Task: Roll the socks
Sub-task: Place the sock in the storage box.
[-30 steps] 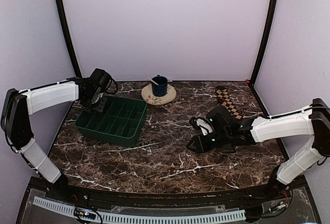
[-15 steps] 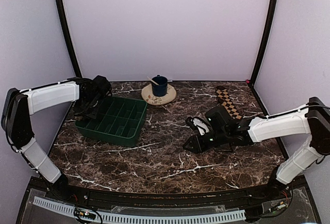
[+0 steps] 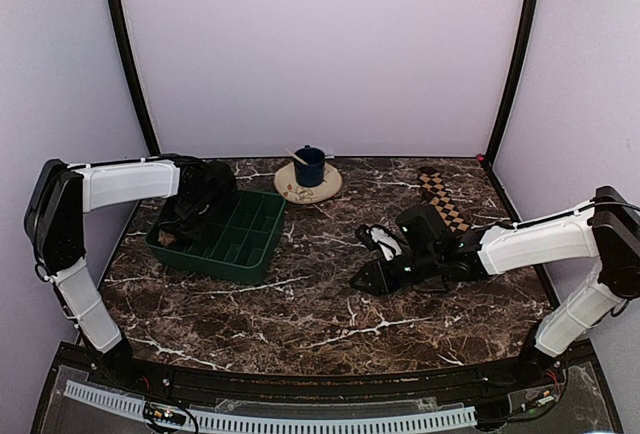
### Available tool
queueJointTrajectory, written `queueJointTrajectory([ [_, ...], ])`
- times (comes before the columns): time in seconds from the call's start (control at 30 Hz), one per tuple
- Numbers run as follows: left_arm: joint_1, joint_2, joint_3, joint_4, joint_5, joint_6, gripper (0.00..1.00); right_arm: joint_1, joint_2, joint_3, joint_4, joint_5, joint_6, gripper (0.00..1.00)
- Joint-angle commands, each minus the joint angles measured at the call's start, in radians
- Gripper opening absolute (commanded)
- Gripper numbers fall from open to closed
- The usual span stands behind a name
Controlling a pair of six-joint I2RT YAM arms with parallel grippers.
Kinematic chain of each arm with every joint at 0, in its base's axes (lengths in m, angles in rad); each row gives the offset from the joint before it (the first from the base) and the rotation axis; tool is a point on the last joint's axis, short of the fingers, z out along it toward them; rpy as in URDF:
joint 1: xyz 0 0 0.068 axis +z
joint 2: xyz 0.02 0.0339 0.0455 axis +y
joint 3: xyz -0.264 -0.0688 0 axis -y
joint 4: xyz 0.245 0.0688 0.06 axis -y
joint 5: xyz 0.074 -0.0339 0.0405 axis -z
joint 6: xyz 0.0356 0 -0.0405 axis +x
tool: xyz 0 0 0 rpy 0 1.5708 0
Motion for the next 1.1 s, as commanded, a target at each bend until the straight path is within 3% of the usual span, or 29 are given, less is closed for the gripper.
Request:
queueJointTrajectory([
  [0.0, -0.004, 0.01, 0.03, -0.027, 0.034, -0.025, 0.0, -0.009, 0.001, 0.011, 0.042, -0.014, -0.01, 0.4],
  [0.47, 0.059, 0.017, 0.006, 0.085, 0.2, 0.026, 0.0, -0.009, -0.013, 0.013, 0.028, -0.008, 0.002, 0.41],
  [1.07, 0.216, 0.036, -0.01, 0.187, 0.44, 0.115, 0.0, -0.009, 0.04, 0.068, 0.005, -0.02, 0.006, 0.41],
])
